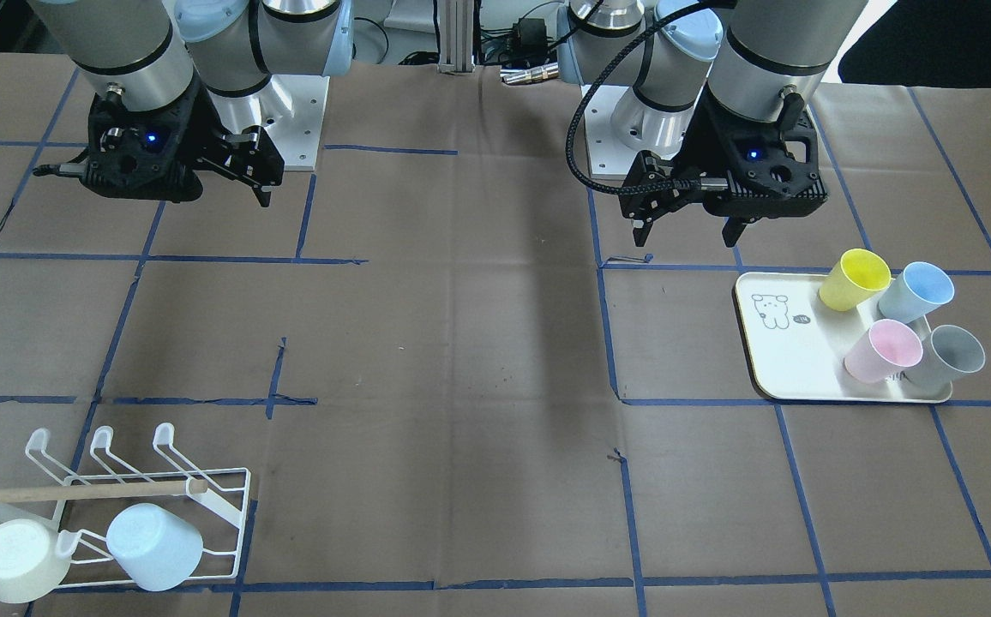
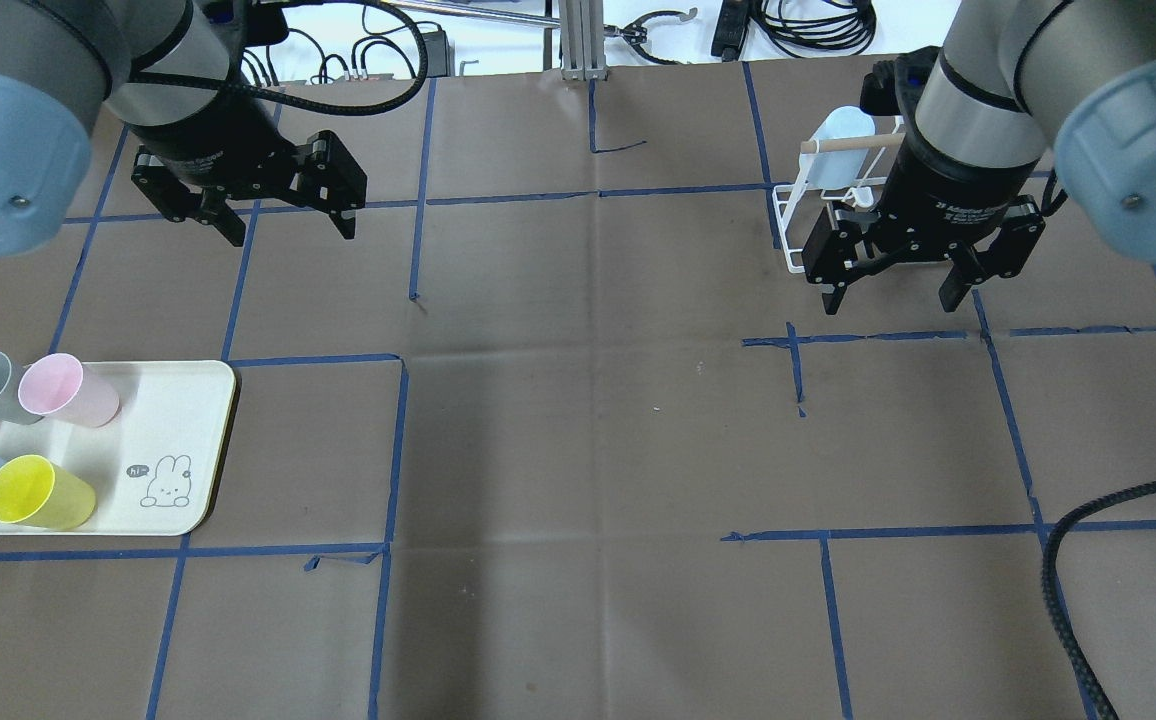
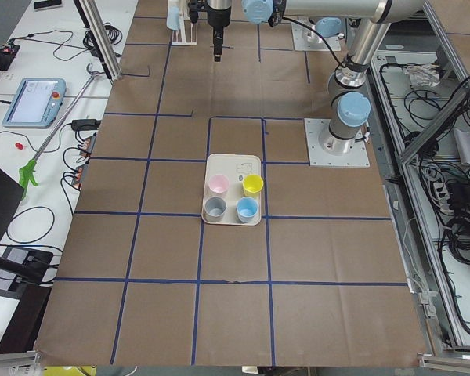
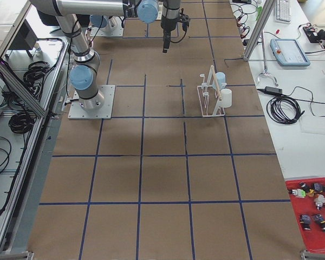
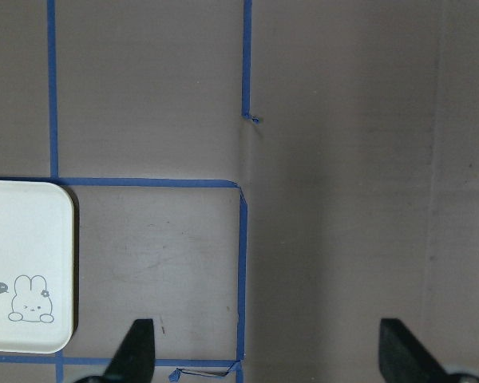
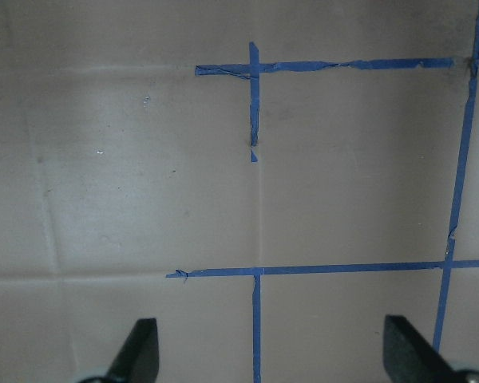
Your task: Transfer IKEA cup to right arm and place on rack
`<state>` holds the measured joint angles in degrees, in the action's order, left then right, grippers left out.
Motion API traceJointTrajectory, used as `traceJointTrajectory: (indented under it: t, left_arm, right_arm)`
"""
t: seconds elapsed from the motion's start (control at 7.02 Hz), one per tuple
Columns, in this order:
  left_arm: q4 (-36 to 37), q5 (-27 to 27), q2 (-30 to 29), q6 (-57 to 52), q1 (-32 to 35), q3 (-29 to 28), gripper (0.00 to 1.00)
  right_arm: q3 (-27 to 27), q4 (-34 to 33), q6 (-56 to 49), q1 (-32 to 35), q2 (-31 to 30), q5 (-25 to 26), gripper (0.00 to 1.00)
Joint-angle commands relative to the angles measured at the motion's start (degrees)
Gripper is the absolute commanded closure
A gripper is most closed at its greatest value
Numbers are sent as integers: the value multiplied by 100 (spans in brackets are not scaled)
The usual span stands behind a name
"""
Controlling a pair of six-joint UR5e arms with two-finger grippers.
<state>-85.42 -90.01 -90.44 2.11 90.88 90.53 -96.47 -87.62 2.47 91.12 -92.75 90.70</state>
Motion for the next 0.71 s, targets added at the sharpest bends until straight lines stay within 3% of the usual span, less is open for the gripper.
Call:
traceJointTrajectory:
  t: [0.0, 0.57]
  left_arm:
    - [-1, 1, 0, 0, 0, 0, 0]
    - [8, 1, 0, 0, 0, 0, 0]
  right_arm:
    - [-153, -256, 96, 126, -33, -34, 0]
    - [-118, -221, 78, 117, -270, -61, 0]
